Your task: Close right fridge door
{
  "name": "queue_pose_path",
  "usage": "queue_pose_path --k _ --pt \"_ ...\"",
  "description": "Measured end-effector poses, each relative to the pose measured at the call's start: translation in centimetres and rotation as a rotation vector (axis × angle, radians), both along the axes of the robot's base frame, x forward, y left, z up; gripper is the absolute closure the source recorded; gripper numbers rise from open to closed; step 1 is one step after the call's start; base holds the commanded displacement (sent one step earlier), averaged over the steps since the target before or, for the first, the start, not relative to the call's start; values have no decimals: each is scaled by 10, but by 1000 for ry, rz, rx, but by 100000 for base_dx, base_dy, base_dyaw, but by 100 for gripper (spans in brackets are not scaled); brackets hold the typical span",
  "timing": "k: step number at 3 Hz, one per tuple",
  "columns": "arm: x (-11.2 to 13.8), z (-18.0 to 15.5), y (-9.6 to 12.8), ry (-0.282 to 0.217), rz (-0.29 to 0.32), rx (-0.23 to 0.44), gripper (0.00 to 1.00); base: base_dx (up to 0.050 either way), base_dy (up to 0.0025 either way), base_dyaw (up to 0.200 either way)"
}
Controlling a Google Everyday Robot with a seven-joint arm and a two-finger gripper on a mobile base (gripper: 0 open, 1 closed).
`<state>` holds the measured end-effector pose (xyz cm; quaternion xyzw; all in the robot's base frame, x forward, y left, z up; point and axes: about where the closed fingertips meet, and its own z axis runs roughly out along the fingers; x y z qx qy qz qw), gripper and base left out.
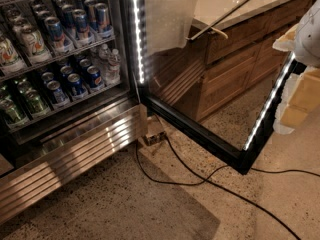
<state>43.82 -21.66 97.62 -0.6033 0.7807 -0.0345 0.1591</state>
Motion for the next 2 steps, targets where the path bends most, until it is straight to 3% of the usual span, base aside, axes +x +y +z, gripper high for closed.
queue_pose_path --k 2 --pt "0 0 0 0 0 0 0 -5002 2 -11"
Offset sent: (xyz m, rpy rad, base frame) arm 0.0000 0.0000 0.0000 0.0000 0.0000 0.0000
